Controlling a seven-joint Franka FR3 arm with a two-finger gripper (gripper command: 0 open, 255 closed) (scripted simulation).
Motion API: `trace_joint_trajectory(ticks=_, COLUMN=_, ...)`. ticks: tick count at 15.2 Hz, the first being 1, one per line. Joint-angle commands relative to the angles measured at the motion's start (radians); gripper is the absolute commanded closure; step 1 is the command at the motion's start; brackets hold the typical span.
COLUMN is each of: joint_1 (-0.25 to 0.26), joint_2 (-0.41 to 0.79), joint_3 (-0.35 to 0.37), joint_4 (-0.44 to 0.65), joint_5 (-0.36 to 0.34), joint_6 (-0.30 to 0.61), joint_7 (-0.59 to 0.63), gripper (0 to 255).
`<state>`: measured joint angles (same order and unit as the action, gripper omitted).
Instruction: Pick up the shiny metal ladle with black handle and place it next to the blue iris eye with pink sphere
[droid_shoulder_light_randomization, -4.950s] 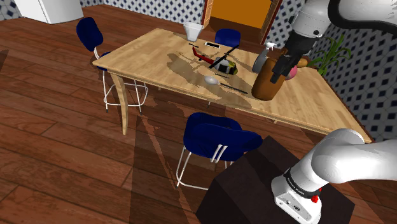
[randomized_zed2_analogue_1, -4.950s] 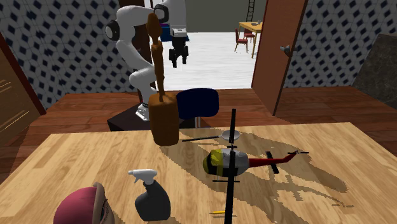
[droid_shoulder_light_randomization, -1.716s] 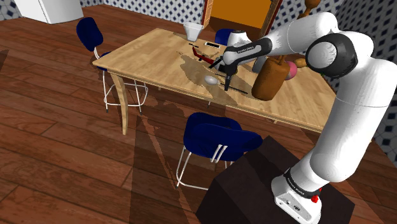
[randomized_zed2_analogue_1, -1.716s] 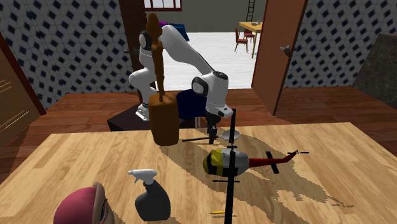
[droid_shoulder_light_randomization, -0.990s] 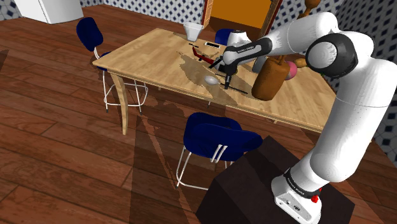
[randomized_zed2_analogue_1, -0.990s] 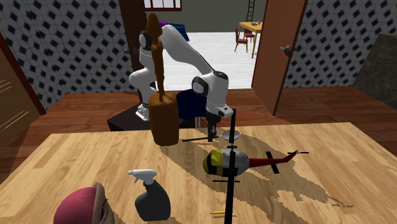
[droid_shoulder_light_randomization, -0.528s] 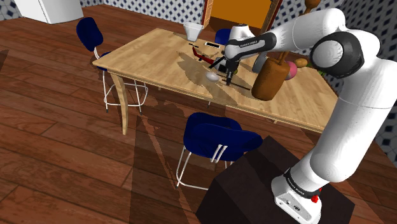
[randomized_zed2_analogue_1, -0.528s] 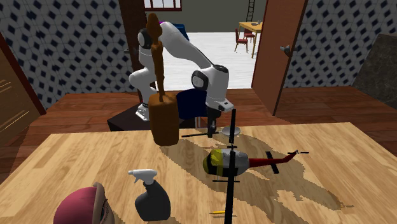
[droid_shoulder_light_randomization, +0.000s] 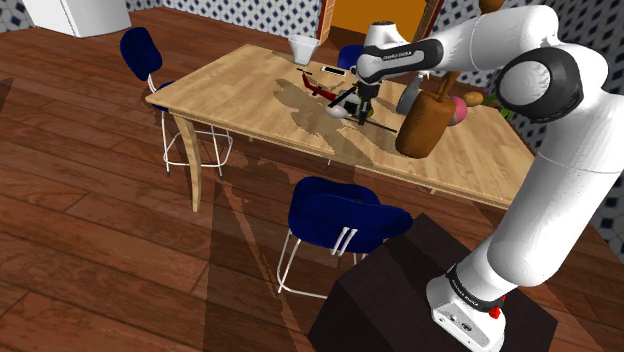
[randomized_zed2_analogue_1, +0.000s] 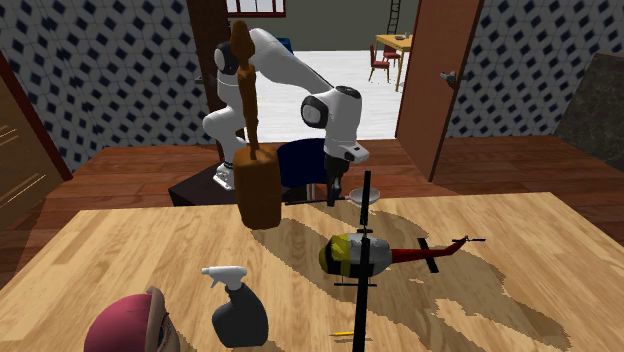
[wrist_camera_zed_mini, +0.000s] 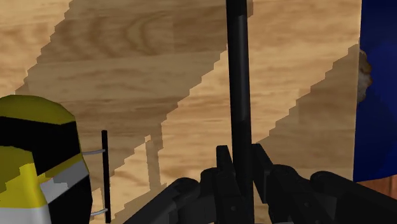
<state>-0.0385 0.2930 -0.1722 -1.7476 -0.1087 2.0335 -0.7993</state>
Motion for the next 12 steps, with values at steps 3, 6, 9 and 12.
trace_joint_trajectory(ticks=3, joint_1=0.002, joint_2=-0.018, joint_3=0.0, joint_4=0.03, joint_5=-0.001, joint_6=-0.048, joint_7=-0.004, gripper=255)
trace_joint_trajectory(ticks=6, joint_1=0.002, joint_2=-0.028, joint_3=0.0, joint_4=0.057, joint_5=-0.001, joint_6=-0.085, joint_7=-0.007, gripper=255)
trace_joint_trajectory(ticks=9, joint_1=0.003, joint_2=-0.036, joint_3=-0.001, joint_4=0.087, joint_5=-0.001, joint_6=-0.122, joint_7=-0.011, gripper=255)
trace_joint_trajectory(ticks=12, joint_1=0.003, joint_2=-0.042, joint_3=-0.001, joint_4=0.119, joint_5=0.0, joint_6=-0.16, joint_7=-0.016, gripper=255)
